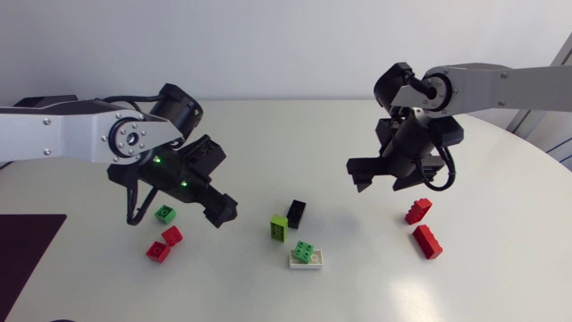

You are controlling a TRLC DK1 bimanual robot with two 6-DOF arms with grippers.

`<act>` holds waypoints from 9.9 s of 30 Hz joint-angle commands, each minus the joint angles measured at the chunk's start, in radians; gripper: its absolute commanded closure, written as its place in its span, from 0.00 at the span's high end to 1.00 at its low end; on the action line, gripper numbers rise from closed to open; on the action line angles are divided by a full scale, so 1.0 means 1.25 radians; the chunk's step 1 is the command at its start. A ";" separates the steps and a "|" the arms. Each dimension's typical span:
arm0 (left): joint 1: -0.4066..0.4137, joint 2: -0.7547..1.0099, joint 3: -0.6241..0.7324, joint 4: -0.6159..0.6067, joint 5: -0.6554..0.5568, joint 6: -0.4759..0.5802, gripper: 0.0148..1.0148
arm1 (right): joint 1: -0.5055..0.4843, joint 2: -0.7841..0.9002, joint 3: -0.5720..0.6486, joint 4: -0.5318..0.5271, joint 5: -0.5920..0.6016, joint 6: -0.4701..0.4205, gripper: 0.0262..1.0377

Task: Sort duplo bricks by size, large to the right and small to the left

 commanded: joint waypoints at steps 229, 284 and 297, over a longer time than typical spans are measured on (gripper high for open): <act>-0.179 0.484 0.492 -0.183 -0.160 -0.308 0.96 | -0.365 -0.156 -0.106 -0.027 -0.237 -0.092 0.95; -0.150 0.571 0.630 -0.328 -0.151 -0.344 0.96 | -0.408 -0.166 -0.143 -0.015 -0.250 -0.122 0.95; -0.160 0.644 0.733 -0.412 -0.126 -0.337 0.96 | -0.420 -0.161 -0.141 -0.014 -0.250 -0.131 0.95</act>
